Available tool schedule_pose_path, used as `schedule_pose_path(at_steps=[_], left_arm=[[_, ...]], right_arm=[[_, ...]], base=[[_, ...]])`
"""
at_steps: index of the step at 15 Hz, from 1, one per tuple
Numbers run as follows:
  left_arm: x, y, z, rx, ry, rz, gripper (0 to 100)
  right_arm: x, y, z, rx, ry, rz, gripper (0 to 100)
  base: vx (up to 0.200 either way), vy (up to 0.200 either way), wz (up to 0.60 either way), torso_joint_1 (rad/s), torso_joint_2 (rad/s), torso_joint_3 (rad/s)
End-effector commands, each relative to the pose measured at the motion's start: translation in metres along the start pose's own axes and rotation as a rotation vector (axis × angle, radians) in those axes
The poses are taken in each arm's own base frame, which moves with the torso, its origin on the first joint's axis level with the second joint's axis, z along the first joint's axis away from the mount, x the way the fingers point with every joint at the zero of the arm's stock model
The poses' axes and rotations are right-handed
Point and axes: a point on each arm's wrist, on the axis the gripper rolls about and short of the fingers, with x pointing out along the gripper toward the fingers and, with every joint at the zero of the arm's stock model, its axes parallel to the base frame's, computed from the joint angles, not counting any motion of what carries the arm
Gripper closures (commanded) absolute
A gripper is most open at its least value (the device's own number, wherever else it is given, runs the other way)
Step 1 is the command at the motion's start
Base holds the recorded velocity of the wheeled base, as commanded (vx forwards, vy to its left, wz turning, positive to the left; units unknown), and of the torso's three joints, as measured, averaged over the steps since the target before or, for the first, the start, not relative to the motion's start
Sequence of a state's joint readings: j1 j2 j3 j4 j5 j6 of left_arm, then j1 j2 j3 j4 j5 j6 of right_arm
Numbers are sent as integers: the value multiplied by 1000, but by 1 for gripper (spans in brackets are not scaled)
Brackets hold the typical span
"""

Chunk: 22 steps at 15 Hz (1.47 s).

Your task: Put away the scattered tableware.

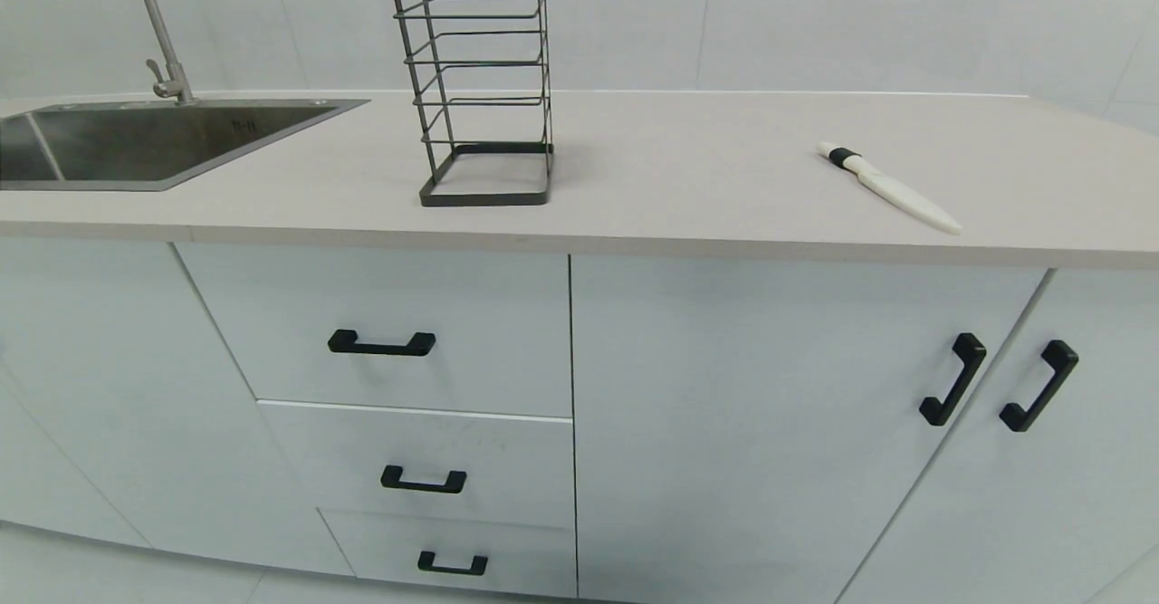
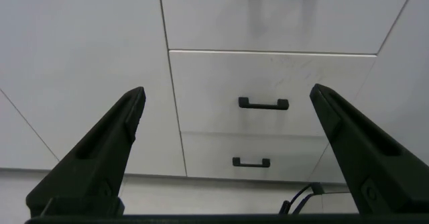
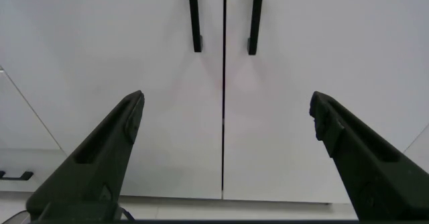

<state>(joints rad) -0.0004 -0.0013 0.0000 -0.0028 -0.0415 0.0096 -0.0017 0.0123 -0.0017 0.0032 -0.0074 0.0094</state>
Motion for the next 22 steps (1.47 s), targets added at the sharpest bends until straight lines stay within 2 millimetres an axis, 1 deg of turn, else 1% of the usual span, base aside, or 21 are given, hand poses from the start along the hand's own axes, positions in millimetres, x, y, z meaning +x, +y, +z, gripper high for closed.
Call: schedule_pose_path(at_steps=[1,3,6,11,14,20,22], left_arm=[[0,0,0,0,3,0,0],[0,0,0,0,3,0,0],[0,0,0,0,3,0,0],[0,0,0,0,3,2,0],[0,0,0,1,3,0,0],[0,0,0,-2,3,2,0],[0,0,0,-2,3,0,0]], right_arm=[[0,0,0,0,2,0,0],[0,0,0,0,2,0,0],[0,0,0,0,2,0,0],[0,0,0,0,2,0,0],[0,0,0,0,2,0,0],[0,0,0,0,2,0,0],[0,0,0,0,2,0,0]], base=[[0,-200,0,2,2,-7],[0,0,0,0,0,0],[0,0,-600,2,2,2],[0,0,0,0,0,0],[200,0,0,1,1,9],[0,0,0,0,0,0],[0,0,0,149,-151,-27]])
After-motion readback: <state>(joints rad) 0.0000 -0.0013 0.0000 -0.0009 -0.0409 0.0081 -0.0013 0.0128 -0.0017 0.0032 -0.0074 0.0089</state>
